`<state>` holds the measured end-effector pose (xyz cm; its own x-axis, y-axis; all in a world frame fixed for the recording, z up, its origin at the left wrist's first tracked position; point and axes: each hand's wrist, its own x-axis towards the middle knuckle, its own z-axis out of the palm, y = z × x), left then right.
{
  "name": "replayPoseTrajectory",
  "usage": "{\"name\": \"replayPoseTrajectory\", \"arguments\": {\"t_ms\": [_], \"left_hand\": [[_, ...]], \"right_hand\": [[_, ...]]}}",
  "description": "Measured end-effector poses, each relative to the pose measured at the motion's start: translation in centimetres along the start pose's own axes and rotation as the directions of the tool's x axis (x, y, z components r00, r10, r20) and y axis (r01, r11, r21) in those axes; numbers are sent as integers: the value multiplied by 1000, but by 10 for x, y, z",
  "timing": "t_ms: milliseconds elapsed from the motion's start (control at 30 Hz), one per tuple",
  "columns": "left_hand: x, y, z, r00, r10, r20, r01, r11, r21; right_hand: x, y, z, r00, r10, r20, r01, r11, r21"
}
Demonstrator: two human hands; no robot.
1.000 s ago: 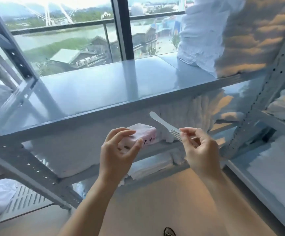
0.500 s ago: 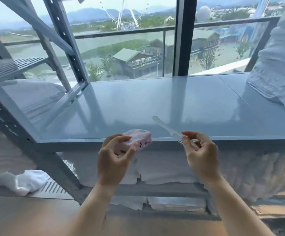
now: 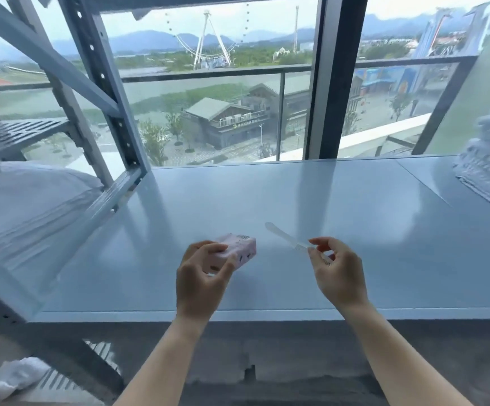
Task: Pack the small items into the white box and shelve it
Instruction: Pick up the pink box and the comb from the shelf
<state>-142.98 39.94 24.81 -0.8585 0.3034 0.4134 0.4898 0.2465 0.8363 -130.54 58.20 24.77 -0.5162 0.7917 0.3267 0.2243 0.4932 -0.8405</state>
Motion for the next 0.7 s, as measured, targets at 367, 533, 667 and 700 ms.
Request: {"name": "replayPoseTrajectory", "arguments": {"t_ms": [367,533,667,700], "left_hand": [[46,-58,59,947,98,305,-184,946,267],[46,-61,64,947,101,304,-212,908,361],[45,-61,64,945,117,305,-235,893,385],[45,-61,64,945,119,305,-238,889,391]], "right_hand": [[51,20,58,992,101,80,-77,962,-261],[48,34,46,980,41,196,20,953,-303],[48,43,33,949,19,316,114,911,-396],[48,45,31,941,17,338,130,905,-405]]}}
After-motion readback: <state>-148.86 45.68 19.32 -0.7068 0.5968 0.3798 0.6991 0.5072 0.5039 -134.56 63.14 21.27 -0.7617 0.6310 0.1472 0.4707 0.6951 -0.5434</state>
